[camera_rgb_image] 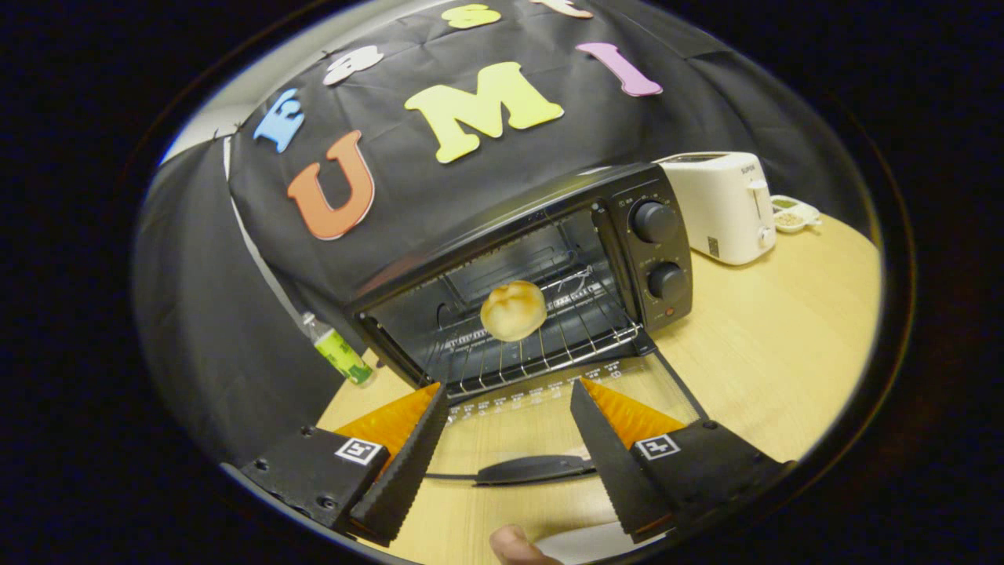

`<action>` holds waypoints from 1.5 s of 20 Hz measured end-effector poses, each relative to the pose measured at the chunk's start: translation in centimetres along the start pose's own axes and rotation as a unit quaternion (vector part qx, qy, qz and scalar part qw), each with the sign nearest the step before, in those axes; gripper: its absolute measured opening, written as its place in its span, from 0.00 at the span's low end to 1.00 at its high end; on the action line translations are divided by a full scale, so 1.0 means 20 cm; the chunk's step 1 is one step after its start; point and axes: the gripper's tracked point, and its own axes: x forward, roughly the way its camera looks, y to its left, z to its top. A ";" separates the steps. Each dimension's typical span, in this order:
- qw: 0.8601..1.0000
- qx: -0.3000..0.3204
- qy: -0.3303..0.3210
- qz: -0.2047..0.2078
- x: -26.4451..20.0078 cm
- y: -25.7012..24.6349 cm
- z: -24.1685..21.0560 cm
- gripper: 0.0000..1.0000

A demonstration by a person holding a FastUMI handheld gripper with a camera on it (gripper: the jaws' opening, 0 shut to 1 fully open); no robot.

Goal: Open the toaster oven, put the food inside, and close the toaster oven door.

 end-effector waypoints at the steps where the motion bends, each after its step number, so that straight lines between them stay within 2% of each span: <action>1: 1.000 -0.014 0.006 -0.002 -0.03 0.01 -0.03 1.00; 6: 0.993 -0.104 0.045 -0.025 -0.15 0.02 -0.21 1.00; 8: 0.990 -0.123 0.064 -0.035 -0.16 0.01 -0.28 1.00; 10: 0.990 -0.109 0.080 -0.030 -0.17 0.01 -0.33 1.00; 15: 0.986 -0.112 0.113 -0.055 -0.13 -0.05 -0.41 1.00; 24: 0.981 -0.122 0.122 -0.085 -0.07 -0.04 -0.41 1.00; 30: 0.983 -0.084 0.137 -0.091 -0.06 -0.03 -0.38 1.00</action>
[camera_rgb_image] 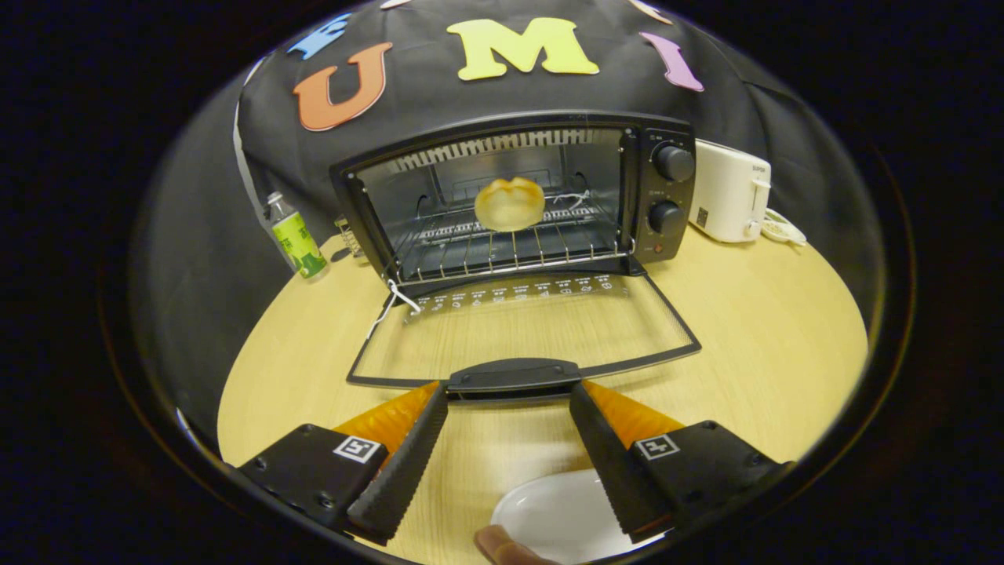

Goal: Open the toaster oven, put the food inside, and close the toaster oven door.

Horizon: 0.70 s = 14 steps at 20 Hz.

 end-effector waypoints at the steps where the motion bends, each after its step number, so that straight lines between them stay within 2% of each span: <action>1: 1.000 0.005 0.001 -0.001 0.00 0.00 0.01 1.00; 10: 1.000 0.007 -0.006 -0.019 -0.08 0.03 0.12 1.00; 14: 0.998 -0.011 -0.047 -0.028 -0.14 0.07 0.24 1.00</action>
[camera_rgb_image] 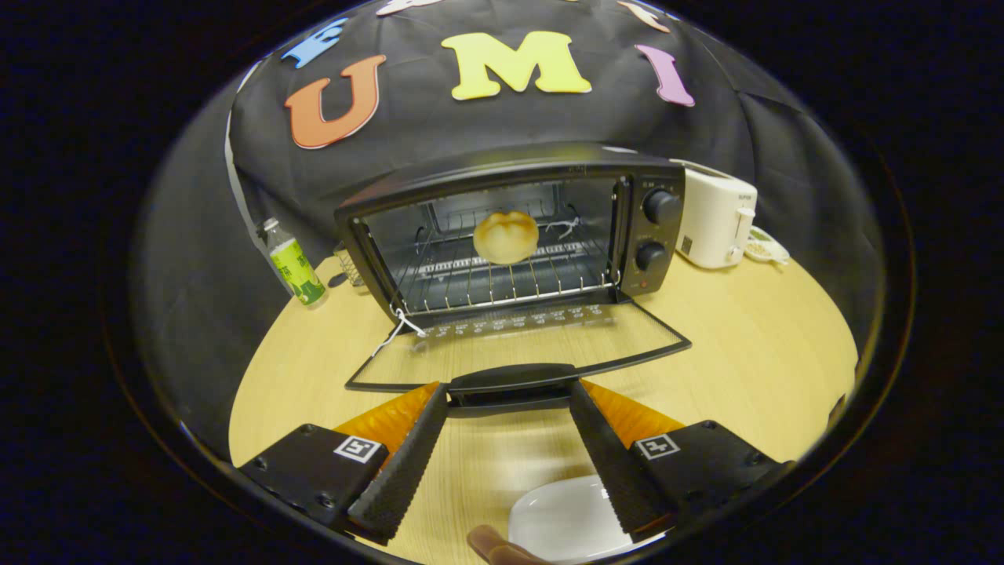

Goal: Open the toaster oven, put the food inside, and close the toaster oven door.

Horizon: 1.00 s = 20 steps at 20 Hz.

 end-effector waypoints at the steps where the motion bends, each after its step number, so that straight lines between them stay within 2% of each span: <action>1: 1.000 -0.009 -0.020 0.001 -0.02 0.01 0.06 1.00; 8: 0.990 -0.058 -0.126 -0.005 -0.02 0.06 0.33 1.00; 15: 0.989 -0.030 -0.145 0.005 -0.05 0.01 0.38 1.00; 20: 0.987 -0.027 -0.155 0.012 -0.20 -0.04 0.44 1.00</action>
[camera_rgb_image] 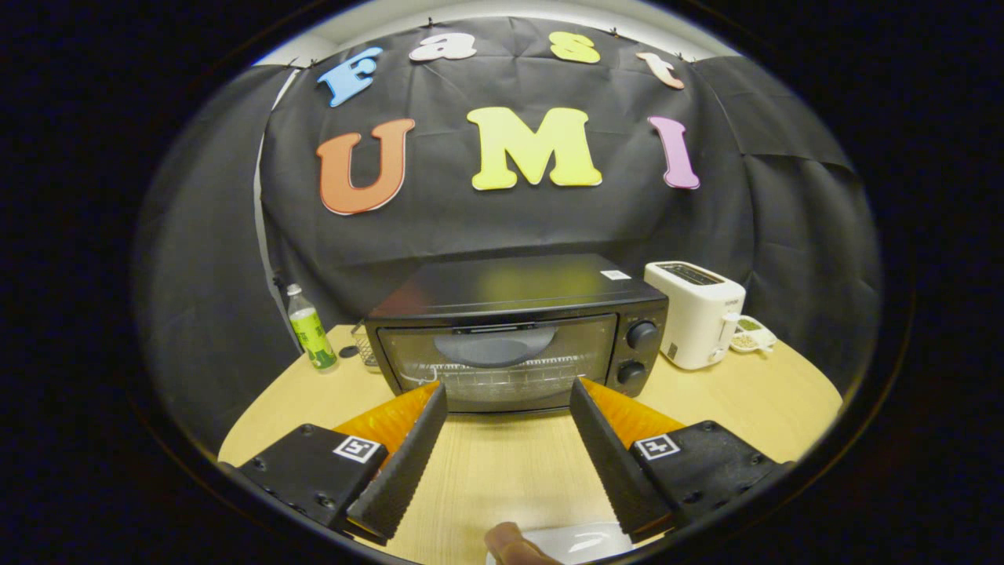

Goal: Open the toaster oven, put the food inside, and close the toaster oven door.

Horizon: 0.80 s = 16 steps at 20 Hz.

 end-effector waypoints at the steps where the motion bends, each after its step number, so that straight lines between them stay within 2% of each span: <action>1: 1.000 0.003 -0.005 0.000 -0.04 -0.01 0.03 1.00; 5: 1.000 -0.001 -0.028 -0.007 -0.19 -0.05 0.17 1.00; 9: 0.998 0.012 -0.059 0.006 -0.39 -0.04 0.33 1.00; 13: 0.996 -0.009 -0.093 -0.011 -0.62 -0.07 0.48 1.00; 16: 0.994 -0.020 -0.109 -0.007 -0.82 -0.04 0.56 1.00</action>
